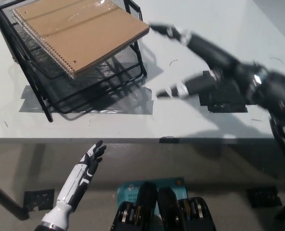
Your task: A person hands a notebook to the robot and the robot grabs it with its right hand and places it in the file tray kept in the centre of the desk infront of it.
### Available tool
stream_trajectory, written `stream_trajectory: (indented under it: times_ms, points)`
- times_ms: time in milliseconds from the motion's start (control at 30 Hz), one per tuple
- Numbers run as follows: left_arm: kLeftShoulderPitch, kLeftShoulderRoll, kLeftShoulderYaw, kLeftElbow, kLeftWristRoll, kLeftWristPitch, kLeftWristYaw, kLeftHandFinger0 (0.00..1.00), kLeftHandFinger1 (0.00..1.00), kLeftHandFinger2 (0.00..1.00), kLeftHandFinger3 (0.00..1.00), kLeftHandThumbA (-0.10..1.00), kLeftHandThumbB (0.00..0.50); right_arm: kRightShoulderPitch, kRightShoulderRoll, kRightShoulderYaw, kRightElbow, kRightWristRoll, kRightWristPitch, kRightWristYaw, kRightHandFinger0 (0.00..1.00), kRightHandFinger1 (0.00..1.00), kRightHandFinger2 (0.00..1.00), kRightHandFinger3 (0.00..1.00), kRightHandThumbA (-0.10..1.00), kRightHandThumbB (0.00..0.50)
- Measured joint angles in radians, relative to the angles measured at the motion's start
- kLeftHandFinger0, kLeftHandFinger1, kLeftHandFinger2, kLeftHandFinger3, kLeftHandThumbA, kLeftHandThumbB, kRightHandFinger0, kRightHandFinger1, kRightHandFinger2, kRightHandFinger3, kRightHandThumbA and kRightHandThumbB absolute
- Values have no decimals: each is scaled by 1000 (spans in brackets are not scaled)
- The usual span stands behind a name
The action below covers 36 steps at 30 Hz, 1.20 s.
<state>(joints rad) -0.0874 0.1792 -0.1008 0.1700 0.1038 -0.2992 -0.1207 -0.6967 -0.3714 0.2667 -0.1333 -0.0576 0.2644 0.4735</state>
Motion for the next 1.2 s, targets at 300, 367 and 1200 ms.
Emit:
stream_trajectory:
  times_ms: [300,367,1200]
  points:
    - [6,-1,0,15,-1,0,0,1000,1000,1000,1000,1000,500,442,25,-81,-302,103,-8,-29,1000,1000,1000,1000,1000,477]
    - [9,-1,1,15,-1,-1,0,1000,1000,1000,1000,1000,500,513,49,-92,-343,117,-15,-39,1000,1000,1000,1000,1000,450]
    - [85,-1,31,15,-14,-54,4,1000,1000,1000,1000,1000,500,881,416,-255,-45,202,-370,-195,1000,1000,1000,1000,1000,350]
